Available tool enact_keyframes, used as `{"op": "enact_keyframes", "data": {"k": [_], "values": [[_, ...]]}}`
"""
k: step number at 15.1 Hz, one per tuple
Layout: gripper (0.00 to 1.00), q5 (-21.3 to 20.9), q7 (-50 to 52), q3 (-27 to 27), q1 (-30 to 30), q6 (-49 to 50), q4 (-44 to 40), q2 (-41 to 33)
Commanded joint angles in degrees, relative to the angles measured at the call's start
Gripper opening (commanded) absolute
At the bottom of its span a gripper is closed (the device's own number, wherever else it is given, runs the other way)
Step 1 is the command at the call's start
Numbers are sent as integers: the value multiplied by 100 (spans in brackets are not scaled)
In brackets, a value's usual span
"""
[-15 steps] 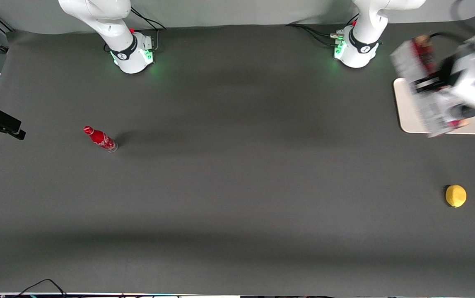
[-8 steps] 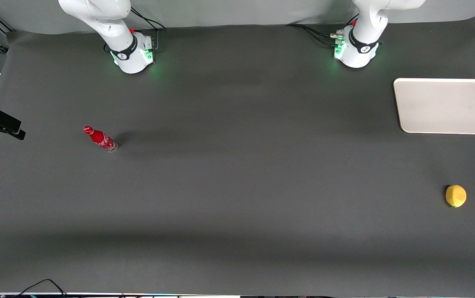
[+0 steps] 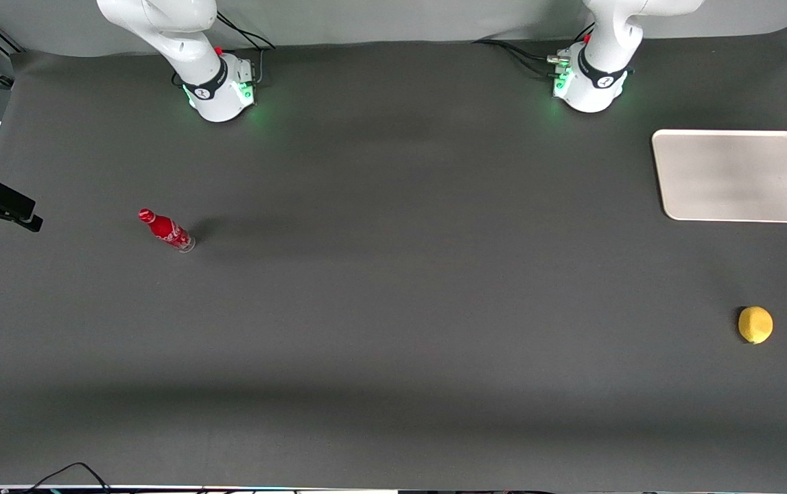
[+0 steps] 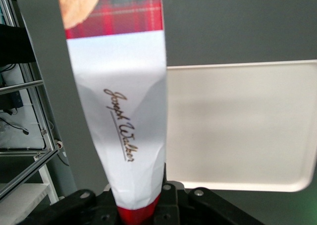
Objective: Place red cookie box on tray
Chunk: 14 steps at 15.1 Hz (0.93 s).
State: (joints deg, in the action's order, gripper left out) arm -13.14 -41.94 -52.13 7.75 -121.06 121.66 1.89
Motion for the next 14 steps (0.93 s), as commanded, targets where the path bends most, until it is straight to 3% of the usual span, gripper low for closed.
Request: {"op": "enact_keyframes", "data": {"k": [1, 4, 10, 12, 14], "values": [[0, 4, -735, -333, -159, -1364, 647, 538], [0, 442, -1270, -351, -388, -1990, 727, 1136], [0, 3771, -4037, -351, -564, -2431, 535, 2814], [0, 4432, -4558, -342, -626, -2431, 447, 3141], [0, 4627, -4814, -342, -652, -2422, 385, 3274]]}}
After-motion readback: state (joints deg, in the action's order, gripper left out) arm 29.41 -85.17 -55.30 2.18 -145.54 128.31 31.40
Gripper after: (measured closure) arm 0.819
